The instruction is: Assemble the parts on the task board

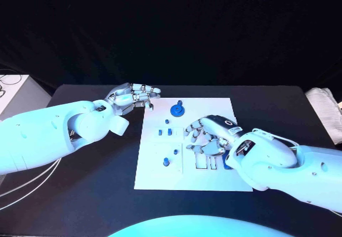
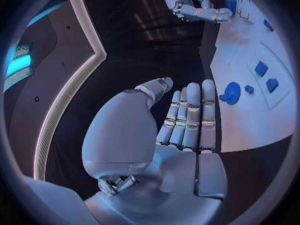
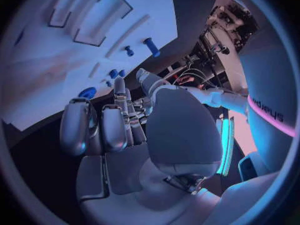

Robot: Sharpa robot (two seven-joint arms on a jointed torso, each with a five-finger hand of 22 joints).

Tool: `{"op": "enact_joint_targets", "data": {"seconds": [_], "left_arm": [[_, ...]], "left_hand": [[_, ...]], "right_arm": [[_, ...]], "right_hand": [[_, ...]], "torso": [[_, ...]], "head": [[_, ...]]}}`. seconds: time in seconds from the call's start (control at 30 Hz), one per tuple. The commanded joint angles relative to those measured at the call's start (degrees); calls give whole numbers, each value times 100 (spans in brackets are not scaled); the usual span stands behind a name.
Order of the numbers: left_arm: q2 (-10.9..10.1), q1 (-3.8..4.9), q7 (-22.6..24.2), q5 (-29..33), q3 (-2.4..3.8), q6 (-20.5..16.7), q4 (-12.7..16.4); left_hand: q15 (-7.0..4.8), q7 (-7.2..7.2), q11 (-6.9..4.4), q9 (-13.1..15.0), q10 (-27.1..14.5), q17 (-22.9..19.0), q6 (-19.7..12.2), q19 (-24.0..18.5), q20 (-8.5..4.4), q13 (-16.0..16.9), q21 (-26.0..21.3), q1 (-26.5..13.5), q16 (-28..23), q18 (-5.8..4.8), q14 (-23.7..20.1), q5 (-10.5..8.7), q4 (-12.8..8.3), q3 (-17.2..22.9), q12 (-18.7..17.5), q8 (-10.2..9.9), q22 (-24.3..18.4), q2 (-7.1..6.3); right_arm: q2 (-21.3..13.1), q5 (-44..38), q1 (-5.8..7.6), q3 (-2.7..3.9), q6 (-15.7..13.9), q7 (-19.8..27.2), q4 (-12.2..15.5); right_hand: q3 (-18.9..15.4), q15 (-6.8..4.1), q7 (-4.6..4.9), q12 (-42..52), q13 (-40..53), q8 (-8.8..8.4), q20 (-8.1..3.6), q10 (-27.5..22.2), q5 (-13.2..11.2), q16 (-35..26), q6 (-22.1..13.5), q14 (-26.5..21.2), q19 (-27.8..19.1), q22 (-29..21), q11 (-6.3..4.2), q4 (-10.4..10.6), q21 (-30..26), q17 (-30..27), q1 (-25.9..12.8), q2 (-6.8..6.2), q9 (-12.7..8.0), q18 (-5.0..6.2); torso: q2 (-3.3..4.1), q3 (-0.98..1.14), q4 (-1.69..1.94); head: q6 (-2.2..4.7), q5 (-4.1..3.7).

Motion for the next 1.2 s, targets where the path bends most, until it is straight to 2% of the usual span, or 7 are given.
{"op": "enact_joint_targets", "data": {"seconds": [0.03, 0.13, 0.17, 0.23, 0.3, 0.7, 1.2], "left_arm": [[-14, -13, 45, -10, 3, 92, 24], [-33, -23, 56, -10, 3, 77, 40], [-42, -27, 60, -10, 3, 73, 50], [-62, -33, 64, -9, 2, 58, 73], [-91, -39, 65, -9, 1, 44, 112], [-130, -118, 90, -19, 0, 31, 212], [-152, -138, 89, -20, 0, 48, 241]], "left_hand": [[15, -14, 4, 8, -23, -8, -7, 43, -15, -6, -30, -33, -22, 83, -19, -33, 6, -39, 39, 21, -8, 15], [15, -14, 4, 8, -23, -8, -7, 43, -15, -6, -30, -33, -22, 83, -19, -33, 6, -39, 39, 21, -8, 15], [15, -14, 4, 8, -23, -8, -7, 43, -15, -6, -30, -33, -22, 83, -19, -33, 6, -39, 39, 21, -8, 15], [15, -14, 4, 8, -23, -8, -7, 43, -15, -6, -30, -33, -22, 83, -19, -33, 6, -39, 39, 21, -8, 15], [15, -14, 4, 8, -23, -8, -7, 43, -15, -6, -30, -33, -22, 83, -19, -33, 6, -39, 39, 21, -8, 15], [16, -15, 4, 7, -25, -9, -13, 45, -14, -6, -36, -36, -22, 83, -21, -34, 8, -45, 43, 22, -13, 10], [16, -17, 3, 7, -29, -10, -19, 48, -13, -7, -46, -40, -22, 83, -22, -33, 12, -52, 52, 27, -20, 9]], "right_arm": [[-295, 1679, 108, 2, 129, 298, 54], [-627, 2103, 185, 3, 395, 225, 93], [-751, 2201, 203, 2, 525, 160, 111], [-967, 2311, 226, -5, 727, 14, 153], [-1248, 2329, 244, -27, 926, -189, 230], [-1962, 1481, 232, -165, 1072, -949, 470], [-1755, 758, -24, -213, 811, -1352, 441]], "right_hand": [[-144, -91, -77, 361, 286, 64, -60, 321, -12, 118, 122, 133, 53, 158, -109, 186, 71, 193, -186, -26, 6, 6], [-515, -207, -218, 1457, 1364, 133, -175, 433, 44, 194, 181, 165, 164, 388, -222, 410, 352, 287, -177, -25, 44, -57], [-683, -223, -235, 3361, 3452, 191, -194, 666, 53, 313, 204, 214, 220, 517, -245, 553, 514, 501, -176, 40, 98, -90], [-955, -247, -232, 4653, 4925, 278, -183, 685, 32, 484, 188, 269, 246, 595, -247, 775, 595, 823, -164, 127, 180, -111], [-1355, -206, -256, 5783, 6226, 399, -208, 914, 159, 758, 180, 356, 294, 721, -255, 755, 744, 1387, -255, 301, 276, -135], [-2433, -230, -276, 6286, 6927, 625, -197, 1094, 277, 965, 196, 429, 395, 969, -284, 822, 1059, 1862, -528, 614, 408, -205], [-2887, -250, -311, 6333, 7042, 756, -211, 1147, 280, 1040, 247, 465, 454, 1099, -311, 835, 1240, 2055, -730, 681, 457, -246]], "torso": [[-20, -11, -20], [-31, -12, -36], [-34, -9, -41], [-33, -3, -49], [-37, 10, -71], [-58, 23, -102], [-52, 12, -106]], "head": [[47, -158], [52, -242], [53, -259], [56, -288], [57, -325], [32, -470], [33, -471]]}}
